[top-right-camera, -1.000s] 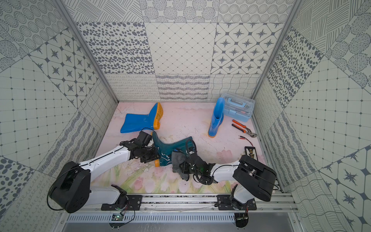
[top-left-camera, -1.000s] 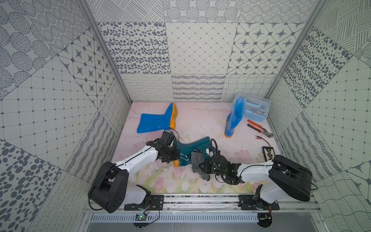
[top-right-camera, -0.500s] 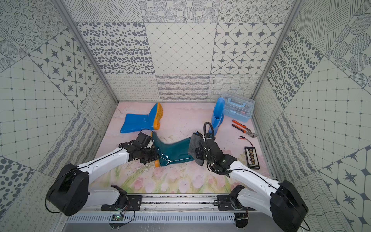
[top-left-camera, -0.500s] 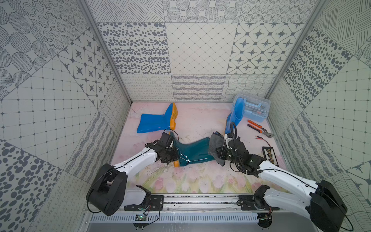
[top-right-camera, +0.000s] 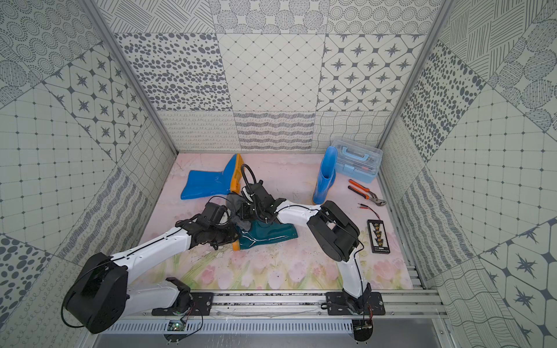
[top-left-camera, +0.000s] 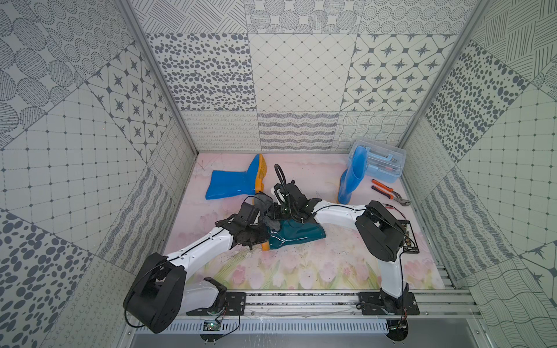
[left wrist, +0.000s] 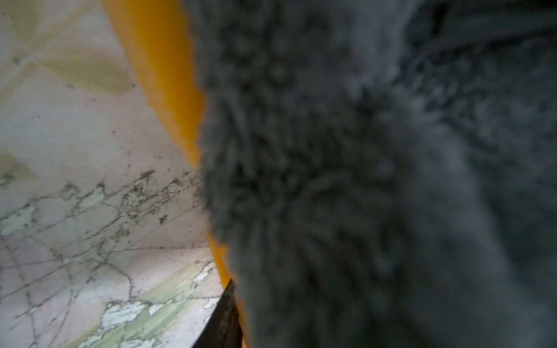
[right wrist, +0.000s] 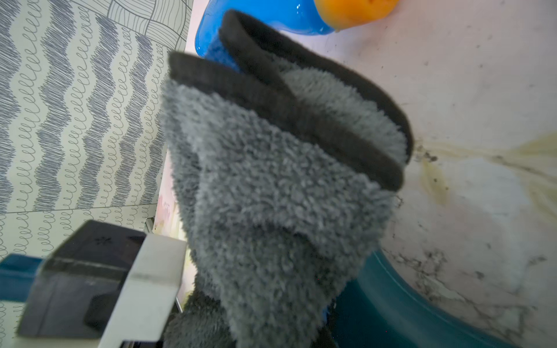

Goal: Wipe the rubber boots with a cloth
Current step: Wipe the dirt off the rubber boot.

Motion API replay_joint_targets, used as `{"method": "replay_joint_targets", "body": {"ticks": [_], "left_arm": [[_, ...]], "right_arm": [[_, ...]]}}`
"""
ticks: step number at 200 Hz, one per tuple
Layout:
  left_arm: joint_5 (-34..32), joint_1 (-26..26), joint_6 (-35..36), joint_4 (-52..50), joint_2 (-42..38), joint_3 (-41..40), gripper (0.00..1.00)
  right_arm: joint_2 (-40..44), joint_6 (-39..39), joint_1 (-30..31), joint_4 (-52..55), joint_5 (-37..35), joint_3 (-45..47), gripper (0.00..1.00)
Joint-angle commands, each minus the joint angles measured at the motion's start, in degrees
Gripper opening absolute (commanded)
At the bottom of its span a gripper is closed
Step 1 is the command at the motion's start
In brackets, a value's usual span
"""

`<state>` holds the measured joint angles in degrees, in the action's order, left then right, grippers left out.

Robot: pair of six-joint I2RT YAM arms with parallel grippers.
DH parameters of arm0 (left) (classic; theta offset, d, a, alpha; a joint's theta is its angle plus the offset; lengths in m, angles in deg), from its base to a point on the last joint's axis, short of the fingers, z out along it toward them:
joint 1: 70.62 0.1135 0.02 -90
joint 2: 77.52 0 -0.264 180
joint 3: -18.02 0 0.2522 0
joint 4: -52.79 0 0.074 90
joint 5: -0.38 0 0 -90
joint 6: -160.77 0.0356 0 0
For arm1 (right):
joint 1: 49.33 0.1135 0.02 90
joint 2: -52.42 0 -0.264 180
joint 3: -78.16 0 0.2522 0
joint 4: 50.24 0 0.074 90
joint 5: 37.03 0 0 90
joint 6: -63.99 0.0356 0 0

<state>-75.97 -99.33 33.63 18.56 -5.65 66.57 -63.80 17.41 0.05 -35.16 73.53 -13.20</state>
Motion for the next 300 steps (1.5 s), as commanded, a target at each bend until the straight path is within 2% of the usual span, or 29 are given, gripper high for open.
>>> {"method": "replay_joint_targets", "body": {"ticks": [1, 67, 108, 149, 168, 191, 208, 237, 267, 300], "left_arm": [[6.8, -1.3, 5.4, -7.1, 0.7, -1.7, 0.00], [5.9, -1.3, 4.8, -6.6, 3.2, -2.0, 0.00], [5.4, -1.3, 4.8, -6.8, 4.2, -1.8, 0.00], [5.5, -1.3, 5.1, -7.4, 4.8, -0.6, 0.00], [5.4, -1.3, 5.2, -7.5, 5.2, 0.1, 0.00], [5.3, -1.3, 5.1, -7.3, 6.0, 0.6, 0.00], [5.6, -1.3, 4.8, -6.9, 6.6, 1.0, 0.00], [6.3, -1.3, 4.0, -6.0, 6.8, 1.0, 0.00], [5.9, -1.3, 4.1, -6.9, 5.9, 1.1, 0.00], [5.5, -1.3, 4.3, -7.7, 4.9, 0.7, 0.00]], "right_arm": [[-0.9, 1.6, -0.3, -1.1, -0.3, 2.9, 0.00], [13.0, -4.6, -11.4, 8.4, -8.0, 23.9, 0.00], [22.0, -10.2, -14.9, 16.3, -15.9, 29.9, 0.00], [31.0, -13.8, -17.0, 21.4, -20.2, 33.3, 0.00], [34.7, -14.3, -15.0, 23.6, -21.6, 32.4, 0.00], [36.6, -14.1, -7.9, 23.9, -23.9, 28.9, 0.00], [35.0, -12.6, -3.0, 22.5, -23.5, 25.8, 0.00], [28.2, -8.3, 3.0, 12.7, -17.4, 23.3, 0.00], [20.6, -4.0, 4.8, 6.4, -12.1, 24.1, 0.00], [23.0, -4.7, 3.1, 12.1, -16.3, 29.6, 0.00]]}}
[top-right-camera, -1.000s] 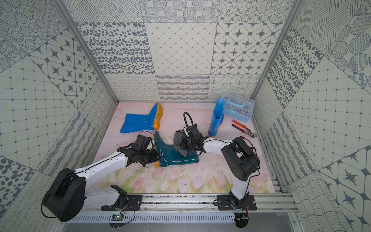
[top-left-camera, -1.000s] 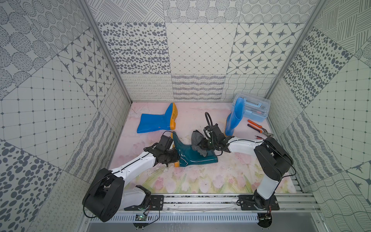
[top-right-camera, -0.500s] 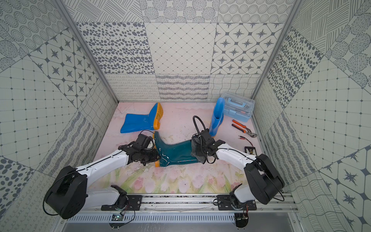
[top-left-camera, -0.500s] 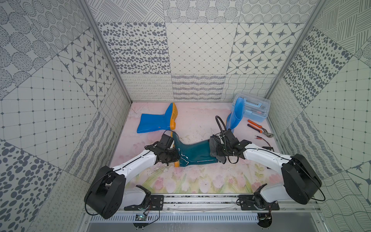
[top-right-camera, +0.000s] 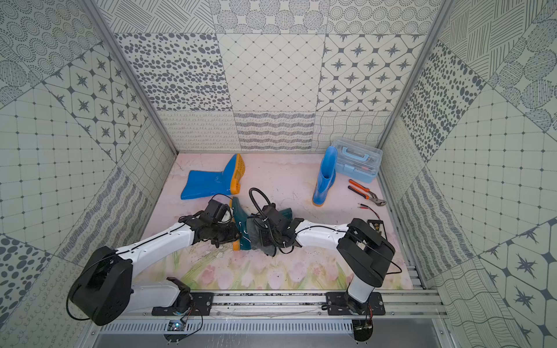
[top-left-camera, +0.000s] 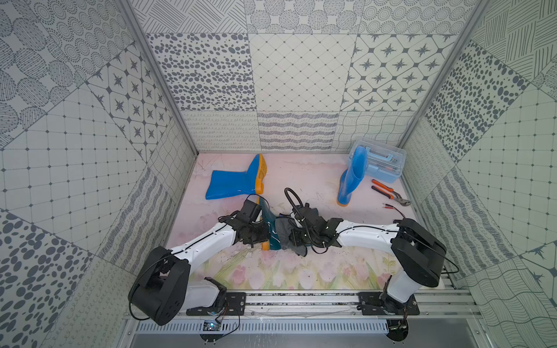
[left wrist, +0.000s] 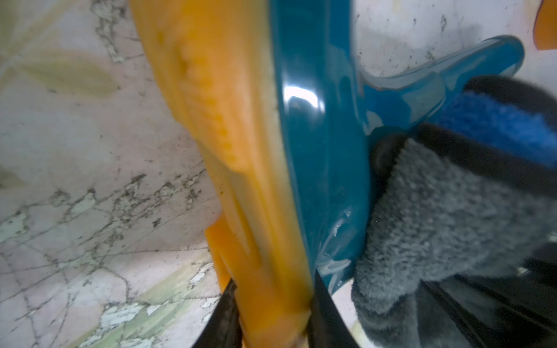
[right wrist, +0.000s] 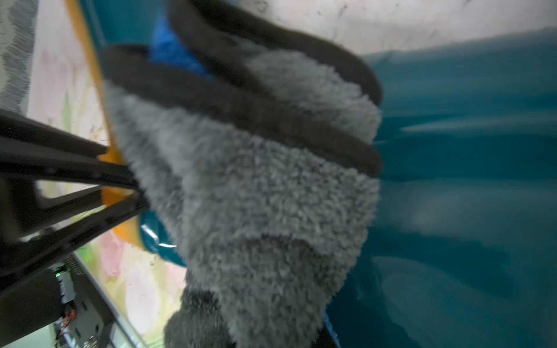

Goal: Wipe the rubber boots with a cloth
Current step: Wipe the dirt off the rubber boot, then place the cleaning item at the center of the board.

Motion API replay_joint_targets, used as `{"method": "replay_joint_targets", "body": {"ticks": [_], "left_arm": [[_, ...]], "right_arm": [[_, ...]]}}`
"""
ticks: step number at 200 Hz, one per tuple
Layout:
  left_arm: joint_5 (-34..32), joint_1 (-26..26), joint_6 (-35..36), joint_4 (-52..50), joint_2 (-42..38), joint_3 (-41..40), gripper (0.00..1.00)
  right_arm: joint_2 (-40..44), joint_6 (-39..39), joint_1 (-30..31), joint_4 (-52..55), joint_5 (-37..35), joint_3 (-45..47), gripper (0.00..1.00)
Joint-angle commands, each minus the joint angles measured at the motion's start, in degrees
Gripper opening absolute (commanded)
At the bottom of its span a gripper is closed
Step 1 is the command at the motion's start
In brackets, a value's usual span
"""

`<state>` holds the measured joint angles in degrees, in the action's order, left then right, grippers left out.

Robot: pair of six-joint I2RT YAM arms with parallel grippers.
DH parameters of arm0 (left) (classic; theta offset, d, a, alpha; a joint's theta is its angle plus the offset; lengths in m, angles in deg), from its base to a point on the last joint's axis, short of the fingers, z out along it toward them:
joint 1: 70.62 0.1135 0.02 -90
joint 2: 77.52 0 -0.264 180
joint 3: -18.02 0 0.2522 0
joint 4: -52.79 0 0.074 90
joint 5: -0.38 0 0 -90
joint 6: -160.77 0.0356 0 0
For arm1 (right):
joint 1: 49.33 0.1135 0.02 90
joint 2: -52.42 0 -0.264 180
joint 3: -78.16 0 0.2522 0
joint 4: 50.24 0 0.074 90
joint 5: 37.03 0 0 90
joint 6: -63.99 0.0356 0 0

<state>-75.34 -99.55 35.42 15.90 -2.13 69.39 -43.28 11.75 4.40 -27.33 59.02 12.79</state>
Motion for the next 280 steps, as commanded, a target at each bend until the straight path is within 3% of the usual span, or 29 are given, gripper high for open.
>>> {"method": "replay_joint_targets", "body": {"ticks": [1, 51, 89, 114, 149, 181, 199, 215, 239, 280], "left_arm": [[4.9, -1.1, 2.5, -5.1, 1.4, -2.1, 0.00], [5.5, -1.1, 2.7, -4.1, 4.2, -1.0, 0.00], [4.0, -1.1, 3.6, -6.1, 5.1, 1.5, 0.00], [3.3, -1.0, 4.9, -8.2, 5.5, 4.4, 0.00], [1.1, -1.1, 6.1, -11.7, 4.6, 7.3, 0.00], [-2.0, -1.1, 6.7, -14.0, 2.0, 7.2, 0.08], [-3.7, -1.1, 6.1, -16.0, 0.1, 7.2, 0.12], [-5.0, -1.1, 5.5, -18.1, -2.3, 7.4, 0.23], [-7.2, -1.1, 5.5, -20.8, -6.1, 8.0, 0.38], [-10.3, -1.1, 7.6, -25.1, -8.2, 11.0, 0.46]], "right_arm": [[2.7, 0.9, -1.3, 4.7, -2.0, 3.8, 0.00], [19.2, -0.3, -11.4, 17.8, -7.0, 15.0, 0.00], [36.2, -0.1, -13.0, 28.9, -11.9, 15.7, 0.00], [43.6, -0.1, -18.4, 35.2, -13.1, 17.3, 0.00], [45.3, 3.8, -24.1, 37.3, -13.6, 18.4, 0.00], [41.0, 4.9, -32.1, 28.6, -5.0, 22.6, 0.04], [38.7, 5.3, -35.0, 21.4, -0.1, 25.3, 0.14], [37.0, 5.2, -35.6, 20.4, -0.5, 25.2, 0.24], [36.5, 4.1, -35.6, 25.9, -4.1, 22.6, 0.65], [42.1, 2.2, -35.5, 35.2, -9.0, 16.5, 0.86]]}}
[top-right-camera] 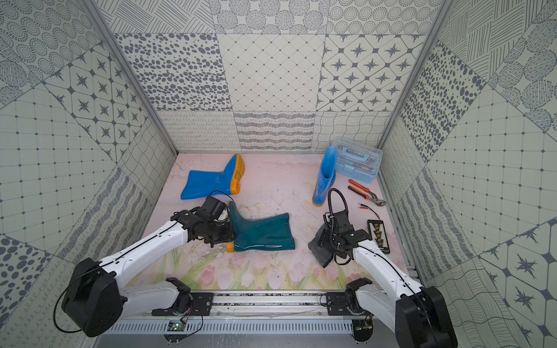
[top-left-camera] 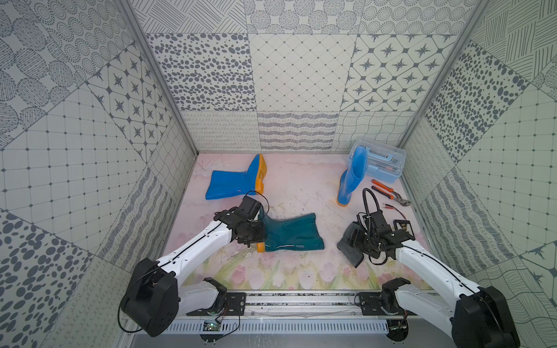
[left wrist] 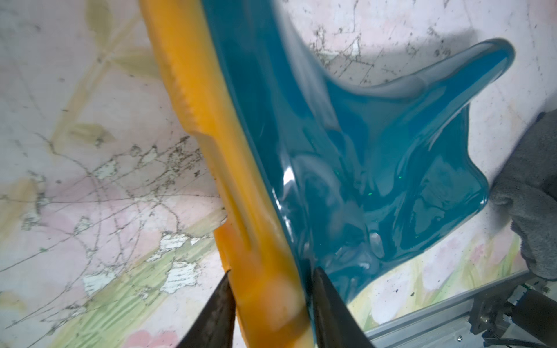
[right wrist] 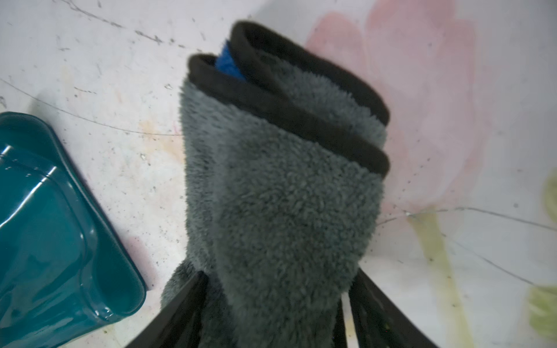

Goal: Wipe the rubber boots with a cloth
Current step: Place the cleaning item at the center of the board, then pick up the rubber boot from the center of the board.

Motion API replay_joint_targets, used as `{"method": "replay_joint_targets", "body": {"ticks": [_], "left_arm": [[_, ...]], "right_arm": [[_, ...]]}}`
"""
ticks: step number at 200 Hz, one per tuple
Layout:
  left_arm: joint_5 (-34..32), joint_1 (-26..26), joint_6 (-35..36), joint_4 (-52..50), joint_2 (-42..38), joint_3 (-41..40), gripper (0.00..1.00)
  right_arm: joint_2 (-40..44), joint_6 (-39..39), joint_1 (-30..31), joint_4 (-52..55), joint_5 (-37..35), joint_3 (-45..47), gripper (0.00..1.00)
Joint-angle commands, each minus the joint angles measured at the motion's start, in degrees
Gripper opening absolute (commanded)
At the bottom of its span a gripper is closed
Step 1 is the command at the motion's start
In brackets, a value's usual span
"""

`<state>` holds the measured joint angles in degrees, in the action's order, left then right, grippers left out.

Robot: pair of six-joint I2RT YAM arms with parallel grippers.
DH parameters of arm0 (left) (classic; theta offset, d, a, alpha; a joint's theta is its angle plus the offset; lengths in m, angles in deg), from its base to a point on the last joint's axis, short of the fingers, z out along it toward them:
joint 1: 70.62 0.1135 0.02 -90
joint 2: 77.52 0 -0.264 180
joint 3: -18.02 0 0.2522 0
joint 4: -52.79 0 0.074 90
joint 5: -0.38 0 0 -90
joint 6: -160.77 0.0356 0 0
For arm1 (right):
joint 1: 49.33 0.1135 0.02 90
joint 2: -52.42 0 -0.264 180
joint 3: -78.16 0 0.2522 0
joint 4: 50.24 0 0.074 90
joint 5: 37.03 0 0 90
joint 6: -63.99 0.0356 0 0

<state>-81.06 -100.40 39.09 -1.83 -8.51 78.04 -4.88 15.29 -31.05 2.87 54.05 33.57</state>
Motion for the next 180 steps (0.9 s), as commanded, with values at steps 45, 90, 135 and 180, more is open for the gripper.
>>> {"method": "replay_joint_targets", "body": {"ticks": [45, 90, 135, 180], "left_arm": [[-4.8, -0.2, 4.6, -7.8, -1.5, 2.4, 0.51], [-1.7, -0.8, 8.4, -5.3, -7.4, 2.7, 0.46], [-3.6, -5.6, 11.4, -4.1, -4.7, 4.2, 0.44], [-6.6, -9.7, 9.0, -3.1, -0.1, 4.1, 0.43]], "right_arm": [[8.1, -3.6, -0.1, 10.2, -6.0, -9.5, 0.87], [9.4, -7.1, 4.7, 6.2, -1.0, -10.7, 0.79], [-2.0, -2.1, 19.4, -4.2, 0.7, -9.2, 0.72], [-15.1, 3.2, 23.6, -20.5, 10.6, -5.0, 0.72]]}}
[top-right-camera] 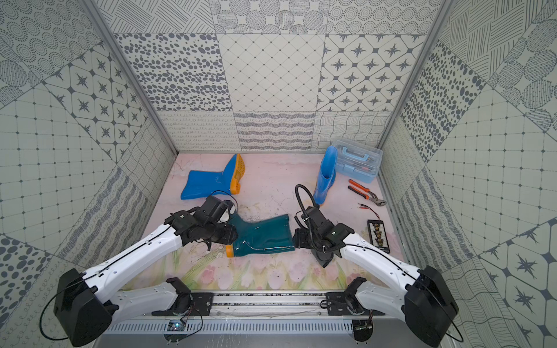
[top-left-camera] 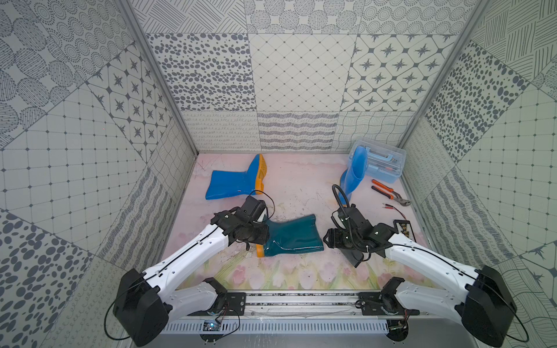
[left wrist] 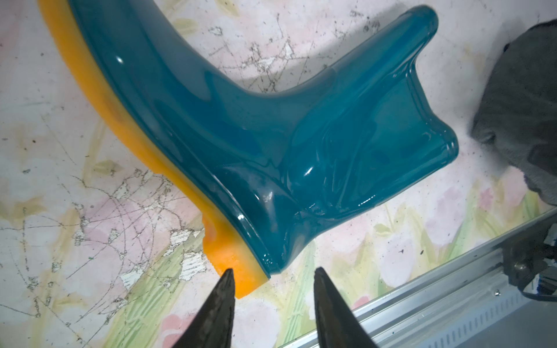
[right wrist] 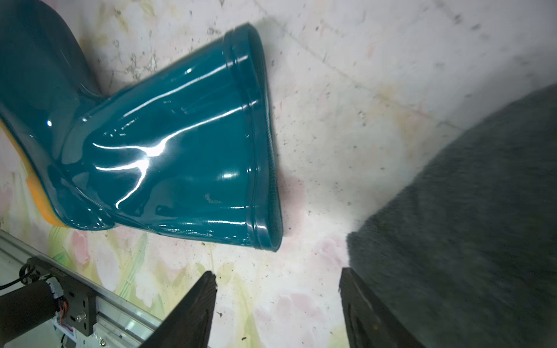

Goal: Wipe the rubber boots with a cloth
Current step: Pick up the rubber boot from the center of the board.

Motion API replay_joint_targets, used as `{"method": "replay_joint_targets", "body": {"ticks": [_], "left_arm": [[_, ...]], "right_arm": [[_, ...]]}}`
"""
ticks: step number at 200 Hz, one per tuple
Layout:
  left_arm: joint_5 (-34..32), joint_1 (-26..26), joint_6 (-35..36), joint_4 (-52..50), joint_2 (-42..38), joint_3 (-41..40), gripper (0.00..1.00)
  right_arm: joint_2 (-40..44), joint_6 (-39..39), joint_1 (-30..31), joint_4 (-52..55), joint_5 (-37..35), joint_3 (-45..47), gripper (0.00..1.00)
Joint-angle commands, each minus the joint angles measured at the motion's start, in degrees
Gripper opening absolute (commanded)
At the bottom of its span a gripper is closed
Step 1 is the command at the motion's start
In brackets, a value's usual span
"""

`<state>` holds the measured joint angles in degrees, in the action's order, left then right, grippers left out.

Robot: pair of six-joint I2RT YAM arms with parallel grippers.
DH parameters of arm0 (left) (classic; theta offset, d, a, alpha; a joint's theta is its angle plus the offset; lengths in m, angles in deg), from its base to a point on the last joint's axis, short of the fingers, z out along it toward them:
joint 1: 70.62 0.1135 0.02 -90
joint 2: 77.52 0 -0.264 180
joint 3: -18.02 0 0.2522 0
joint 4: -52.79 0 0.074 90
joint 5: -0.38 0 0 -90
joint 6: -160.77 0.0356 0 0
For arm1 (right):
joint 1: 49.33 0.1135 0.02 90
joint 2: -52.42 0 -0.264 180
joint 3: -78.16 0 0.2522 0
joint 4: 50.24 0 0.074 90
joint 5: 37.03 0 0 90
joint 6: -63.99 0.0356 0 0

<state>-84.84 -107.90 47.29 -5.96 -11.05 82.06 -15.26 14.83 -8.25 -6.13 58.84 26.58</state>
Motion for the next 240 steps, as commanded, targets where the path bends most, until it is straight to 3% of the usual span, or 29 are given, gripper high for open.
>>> {"method": "replay_joint_targets", "body": {"ticks": [1, 39, 67, 83, 115, 139, 175, 204, 240], "left_arm": [[-2.8, -2.2, 0.7, 1.0, 2.5, 0.0, 0.43], [-2.6, -2.3, -0.4, 1.7, 2.3, -1.9, 0.43], [-2.9, -2.3, -0.9, 2.0, 1.3, -3.4, 0.43], [-3.4, -2.2, -1.6, 2.0, 1.3, -4.2, 0.43], [-9.7, -2.1, -8.6, -0.4, 1.7, -5.4, 0.43], [-8.4, -1.1, -12.5, 1.7, -1.8, -7.5, 0.51], [0.3, 1.0, -14.2, 9.7, -6.2, -11.5, 0.53], [4.5, 1.3, -14.8, 15.2, -4.4, -11.6, 0.51], [5.0, 1.6, -13.5, 19.7, 2.0, -7.7, 0.50]], "right_arm": [[-5.0, 3.7, 0.8, -11.8, 6.0, 2.1, 0.72], [-13.3, 5.6, 0.7, -19.5, 9.3, 2.8, 0.73], [-15.4, 7.0, 0.7, -23.9, 11.7, 2.9, 0.61], [-15.0, 7.5, 0.7, -24.6, 12.9, 2.8, 0.46], [-10.5, 7.4, 0.6, -21.0, 12.4, 1.8, 0.00], [-6.5, 5.7, 0.6, -15.9, 10.4, -1.5, 0.00], [-3.3, 2.7, 0.7, -9.2, 7.8, -10.2, 0.00], [-4.1, -1.5, 1.2, -3.0, 5.5, -20.0, 0.00], [-7.9, -6.5, 1.4, 1.7, 2.7, -33.1, 0.00]]}}
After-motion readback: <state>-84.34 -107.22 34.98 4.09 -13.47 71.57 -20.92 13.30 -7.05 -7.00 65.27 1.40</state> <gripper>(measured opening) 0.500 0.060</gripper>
